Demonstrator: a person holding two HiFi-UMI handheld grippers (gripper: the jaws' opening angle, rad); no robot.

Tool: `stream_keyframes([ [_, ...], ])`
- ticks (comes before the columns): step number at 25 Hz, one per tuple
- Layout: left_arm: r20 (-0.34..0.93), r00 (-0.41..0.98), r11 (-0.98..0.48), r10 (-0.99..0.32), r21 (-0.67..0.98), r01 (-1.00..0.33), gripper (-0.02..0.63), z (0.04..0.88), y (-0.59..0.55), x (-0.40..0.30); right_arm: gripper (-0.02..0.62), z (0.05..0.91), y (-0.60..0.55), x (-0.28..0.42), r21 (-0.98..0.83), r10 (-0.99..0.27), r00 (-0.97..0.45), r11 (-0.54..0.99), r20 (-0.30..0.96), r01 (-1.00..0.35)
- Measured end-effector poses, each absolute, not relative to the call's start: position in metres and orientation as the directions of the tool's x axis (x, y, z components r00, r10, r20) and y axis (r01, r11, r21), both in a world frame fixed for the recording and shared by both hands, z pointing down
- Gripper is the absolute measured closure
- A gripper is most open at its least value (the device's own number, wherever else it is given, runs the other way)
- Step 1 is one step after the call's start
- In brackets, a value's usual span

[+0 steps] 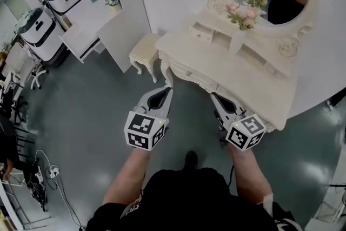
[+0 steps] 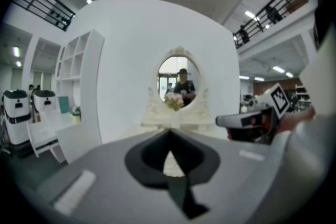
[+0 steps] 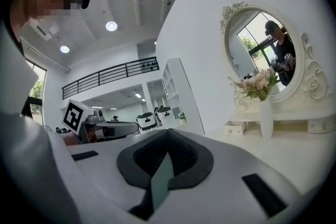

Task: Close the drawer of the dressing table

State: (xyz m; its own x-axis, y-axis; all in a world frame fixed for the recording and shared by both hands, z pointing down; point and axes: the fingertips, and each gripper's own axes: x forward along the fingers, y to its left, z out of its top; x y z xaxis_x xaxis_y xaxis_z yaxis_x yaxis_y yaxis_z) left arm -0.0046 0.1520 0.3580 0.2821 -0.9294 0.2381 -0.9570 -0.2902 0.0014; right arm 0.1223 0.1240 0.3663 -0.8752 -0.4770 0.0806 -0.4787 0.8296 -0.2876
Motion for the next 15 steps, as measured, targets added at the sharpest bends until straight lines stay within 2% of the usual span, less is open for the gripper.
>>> stream_keyframes([
  [15, 0.205, 0.278, -0.28, -0.939, 0.02, -0.96, 0.597, 0.35, 0.08, -0.019, 0.6, 0.361, 0.061, 0.104, -0.27, -0.452, -0.888, 0.848, 0.084, -0.457],
])
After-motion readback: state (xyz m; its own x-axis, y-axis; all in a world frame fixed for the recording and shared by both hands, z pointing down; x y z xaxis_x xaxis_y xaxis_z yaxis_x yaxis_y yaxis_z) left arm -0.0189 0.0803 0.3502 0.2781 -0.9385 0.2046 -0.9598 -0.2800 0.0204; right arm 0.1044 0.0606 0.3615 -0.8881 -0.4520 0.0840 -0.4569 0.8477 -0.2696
